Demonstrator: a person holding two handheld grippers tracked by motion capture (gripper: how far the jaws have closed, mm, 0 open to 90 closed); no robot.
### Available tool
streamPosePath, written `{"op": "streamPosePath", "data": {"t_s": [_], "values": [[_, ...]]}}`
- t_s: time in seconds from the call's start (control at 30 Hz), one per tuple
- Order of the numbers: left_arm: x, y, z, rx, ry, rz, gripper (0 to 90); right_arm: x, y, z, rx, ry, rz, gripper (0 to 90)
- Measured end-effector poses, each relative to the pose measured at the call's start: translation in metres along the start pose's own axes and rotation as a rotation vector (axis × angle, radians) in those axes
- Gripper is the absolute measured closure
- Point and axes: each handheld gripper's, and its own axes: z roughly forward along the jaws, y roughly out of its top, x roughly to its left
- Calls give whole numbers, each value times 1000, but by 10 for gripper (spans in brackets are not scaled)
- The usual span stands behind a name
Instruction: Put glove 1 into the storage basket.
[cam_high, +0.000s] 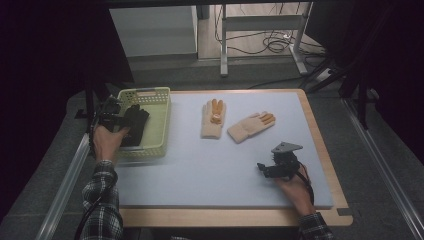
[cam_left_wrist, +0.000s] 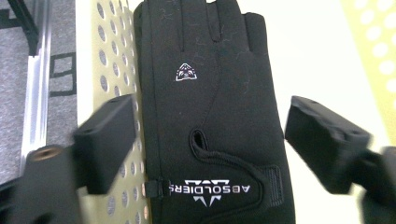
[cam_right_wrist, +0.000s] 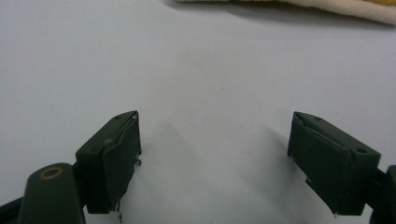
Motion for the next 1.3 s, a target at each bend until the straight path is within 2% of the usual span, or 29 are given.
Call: {"op": "streamPosePath", "data": {"t_s": [0.07,0.13,0.23,0.27,0.37,0.4,0.43,0.47,0.5,0.53,0.57,0.63,0.73,0.8,0.83,0.87,0.93,1.03,1.17,1.2,1.3], "values": [[-2,0,2,4,-10,7,326,0,0,0,0,-1,-1,171],[-5,0,4,-9,-7,10,371,0,0,0,0,-2,-3,171],[-8,0,3,-32,-26,3,388,0,0,0,-1,-2,-3,171],[-10,0,1,-45,-42,3,371,0,0,0,0,-1,-3,171],[-13,0,-3,-68,-53,14,293,0,0,0,0,-1,-1,171],[-13,-1,-6,-81,-63,16,293,0,0,0,1,-1,-2,171],[-15,-2,-11,-106,-84,20,252,0,0,0,1,-2,-4,171],[-15,-2,-11,-106,-84,20,226,0,0,0,1,-2,-4,171],[-18,-4,-19,-137,-120,36,195,0,0,0,2,-2,-4,170],[-18,-4,-19,-137,-120,36,186,0,0,0,2,-2,-4,170],[-24,-8,-27,-167,-148,70,155,0,0,0,2,-2,-4,171],[-31,-11,-33,-184,-172,97,121,0,0,0,2,-1,-3,171],[-42,-19,-43,-218,-234,133,85,0,0,0,1,-3,-2,171],[-45,-21,-46,-223,-247,146,58,1,0,0,1,-4,-2,171],[-55,-28,-52,-239,-275,180,53,0,0,0,1,-4,-4,171],[-55,-28,-52,-239,-275,180,46,0,0,0,1,-4,-4,171],[-71,-37,-62,-252,-308,245,40,1,0,0,2,-4,-1,171],[-88,-45,-71,-269,-343,300,33,1,0,0,3,-4,-1,171],[-106,-56,-76,-279,-401,341,32,1,0,0,3,-4,-2,171],[-112,-60,-77,-278,-415,367,30,1,0,0,3,-4,-2,171],[-128,-71,-78,-284,-451,406,23,1,0,0,3,-4,-2,171]]}}
